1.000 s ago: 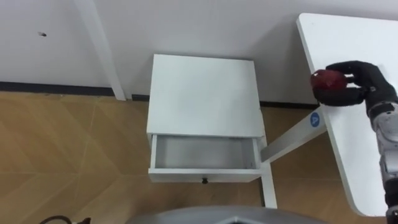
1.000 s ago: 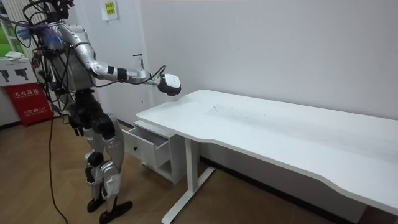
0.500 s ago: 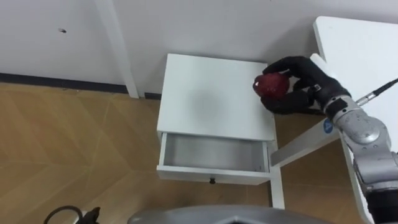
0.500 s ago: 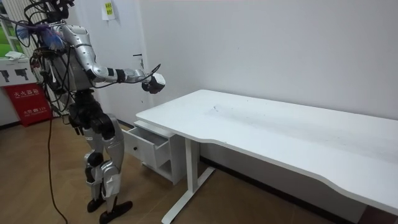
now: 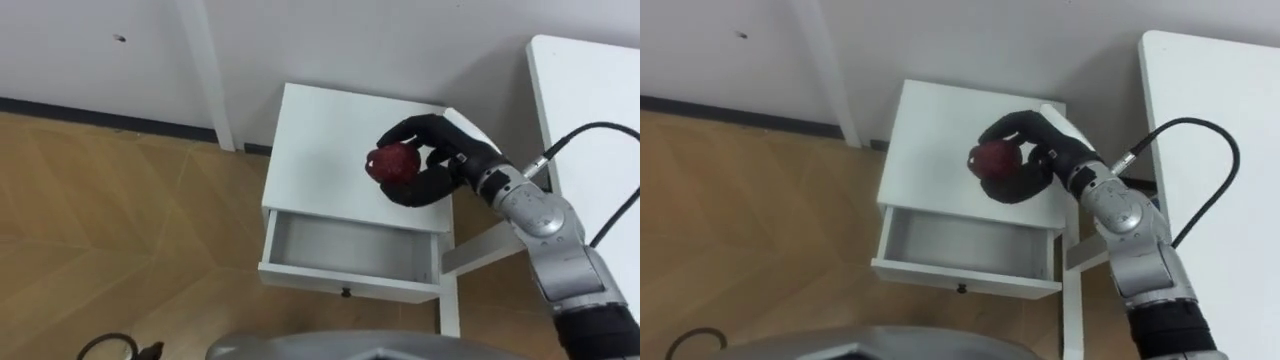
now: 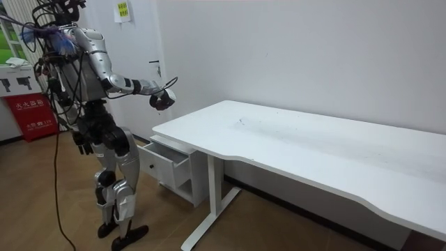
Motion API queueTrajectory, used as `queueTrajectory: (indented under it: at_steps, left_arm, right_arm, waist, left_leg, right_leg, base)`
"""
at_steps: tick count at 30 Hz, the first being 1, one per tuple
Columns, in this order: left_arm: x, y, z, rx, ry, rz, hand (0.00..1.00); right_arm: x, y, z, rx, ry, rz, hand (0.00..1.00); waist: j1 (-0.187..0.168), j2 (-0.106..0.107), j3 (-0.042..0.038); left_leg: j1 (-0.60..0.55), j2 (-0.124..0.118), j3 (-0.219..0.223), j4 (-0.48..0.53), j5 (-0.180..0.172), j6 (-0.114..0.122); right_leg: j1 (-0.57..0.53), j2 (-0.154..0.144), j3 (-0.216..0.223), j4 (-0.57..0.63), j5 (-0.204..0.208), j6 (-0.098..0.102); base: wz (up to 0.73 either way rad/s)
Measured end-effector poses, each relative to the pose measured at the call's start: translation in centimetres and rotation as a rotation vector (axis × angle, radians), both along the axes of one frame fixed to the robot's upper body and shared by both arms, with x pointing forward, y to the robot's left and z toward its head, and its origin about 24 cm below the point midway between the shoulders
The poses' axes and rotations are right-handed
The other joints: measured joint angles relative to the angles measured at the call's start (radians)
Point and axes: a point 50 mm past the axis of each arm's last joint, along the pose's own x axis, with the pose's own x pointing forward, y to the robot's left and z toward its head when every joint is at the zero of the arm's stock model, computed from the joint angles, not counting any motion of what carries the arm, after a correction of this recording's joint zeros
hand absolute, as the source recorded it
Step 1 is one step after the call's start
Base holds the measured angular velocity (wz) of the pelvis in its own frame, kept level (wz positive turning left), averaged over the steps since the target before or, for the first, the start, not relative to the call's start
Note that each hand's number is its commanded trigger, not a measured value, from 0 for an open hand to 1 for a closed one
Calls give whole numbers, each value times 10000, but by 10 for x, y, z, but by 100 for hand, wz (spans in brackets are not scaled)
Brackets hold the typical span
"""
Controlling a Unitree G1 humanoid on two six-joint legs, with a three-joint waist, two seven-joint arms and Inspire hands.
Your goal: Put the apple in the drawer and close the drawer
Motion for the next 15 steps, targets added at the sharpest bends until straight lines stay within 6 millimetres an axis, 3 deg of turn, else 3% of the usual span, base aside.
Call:
queueTrajectory:
  at_steps: [2,5,12,13,14,15]
  left_arm:
    - [2,-1,0,-44,-43,-17,0]
    - [6,-1,0,-47,-126,-45,0]
    - [22,-2,1,-39,-481,-171,0]
    - [24,-2,1,-42,-523,-193,0]
    - [27,-2,1,-49,-564,-283,0]
    - [29,-3,1,-55,-600,-357,0]
  right_arm:
    - [-1,4,-1,-44,63,172,100]
    - [-2,7,-4,-201,278,522,100]
    - [-5,12,-8,-534,760,1019,100]
    - [-5,15,-9,-556,801,1132,31]
    - [-6,17,-10,-521,829,1199,0]
    - [-6,17,-10,-494,829,1199,0]
  waist:
    - [46,15,58]
    - [144,39,71]
    - [190,33,30]
    - [202,42,27]
    - [199,54,21]
    - [198,61,20]
  left_leg:
    - [-44,-1,-18,32,0,0]
    - [-76,-3,-18,33,-1,0]
    - [-123,-16,-14,42,1,2]
    - [-118,-16,-14,42,1,3]
    - [-109,-17,-14,42,2,3]
    - [-107,-18,-14,42,2,3]
  right_leg:
    - [-19,3,0,0,0,0]
    - [-47,33,-11,4,0,0]
    - [-100,32,-1,8,0,0]
    - [-100,17,3,7,0,0]
    - [-96,14,3,7,0,0]
    - [-95,13,4,6,0,0]
  base:
    - [2]
    - [0]
    - [0]
    - [0]
    - [0]
    - [0]
